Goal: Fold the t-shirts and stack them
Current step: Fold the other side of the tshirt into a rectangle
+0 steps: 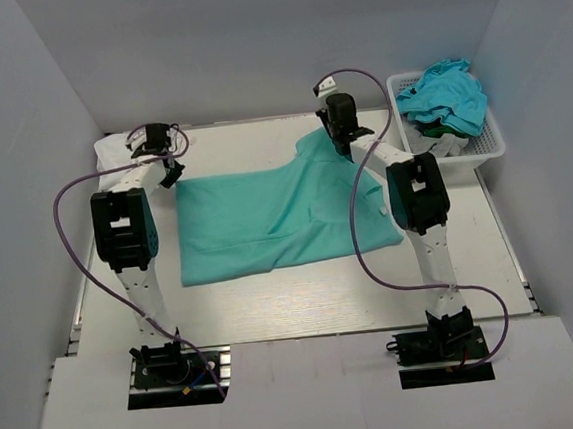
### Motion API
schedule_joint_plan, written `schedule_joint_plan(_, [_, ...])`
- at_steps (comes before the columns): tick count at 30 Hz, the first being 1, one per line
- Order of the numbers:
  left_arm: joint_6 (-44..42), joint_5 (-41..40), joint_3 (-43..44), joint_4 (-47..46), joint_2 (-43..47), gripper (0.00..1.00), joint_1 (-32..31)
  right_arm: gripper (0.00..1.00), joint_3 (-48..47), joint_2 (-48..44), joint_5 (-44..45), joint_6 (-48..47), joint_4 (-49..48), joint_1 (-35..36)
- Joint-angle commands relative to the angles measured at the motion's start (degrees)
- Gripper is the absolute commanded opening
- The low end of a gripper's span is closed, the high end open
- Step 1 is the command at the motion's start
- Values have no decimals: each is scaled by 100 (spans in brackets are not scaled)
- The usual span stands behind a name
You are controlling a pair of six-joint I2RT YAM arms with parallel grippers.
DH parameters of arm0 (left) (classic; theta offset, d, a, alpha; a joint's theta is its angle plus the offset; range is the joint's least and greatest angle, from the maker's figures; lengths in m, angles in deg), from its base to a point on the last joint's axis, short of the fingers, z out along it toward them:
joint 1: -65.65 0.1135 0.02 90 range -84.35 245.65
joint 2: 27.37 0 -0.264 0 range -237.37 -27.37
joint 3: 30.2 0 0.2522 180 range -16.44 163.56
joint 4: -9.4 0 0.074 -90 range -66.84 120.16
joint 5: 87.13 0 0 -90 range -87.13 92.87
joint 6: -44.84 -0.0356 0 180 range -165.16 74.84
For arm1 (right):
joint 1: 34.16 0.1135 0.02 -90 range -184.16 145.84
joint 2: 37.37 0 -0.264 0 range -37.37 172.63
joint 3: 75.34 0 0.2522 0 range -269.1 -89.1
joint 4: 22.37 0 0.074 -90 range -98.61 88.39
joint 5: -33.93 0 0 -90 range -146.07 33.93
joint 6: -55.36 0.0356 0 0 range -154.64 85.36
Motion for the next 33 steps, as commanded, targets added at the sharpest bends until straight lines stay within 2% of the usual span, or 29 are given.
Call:
schedule_joint_plan(1, [-253,39,-120,-382,810,0,-25,0,439,-712,188,-154,-653,-14])
schedule_joint_plan(3, [-254,215,-269,-382,1038,0,-77,0,695,-1124,100,-163,-934,3])
schedule_joint_plan(5, [-307,329,-506,-382,1388,0,-78,0,1380,-1389,-102,-146,-1163,21])
schedule_joint_plan(7, [-307,452,-1007,-547,1679,0,-78,0,1969,-1968,-260,-111,-1435,47])
schedule_joint_plan(8, [-307,592,-1182,-618,1837,0,-78,0,2580,-2274,-365,-76,-1488,65])
schedule_joint_plan(10, [-385,655,-1745,-794,2328,0,-78,0,2971,-2714,-568,-49,-1620,100])
schedule_joint_plan(11, [-386,751,-1912,-908,2496,0,-78,0,3565,-3047,-725,-49,-1638,135])
schedule_joint_plan(16, [-192,1129,-2949,-1181,3358,0,-131,0,4746,-4155,-824,329,-1507,372])
schedule_joint_plan(24, [176,761,-3696,-549,4194,0,-131,0,6416,-5686,-278,592,-1340,680])
schedule_joint_plan(27, [483,516,-3952,-234,4387,0,-131,0,7100,-6194,-322,1118,-1287,741])
schedule_joint_plan(33, [810,233,-4269,119,4458,0,-131,0,7754,-6698,3,1427,-998,794])
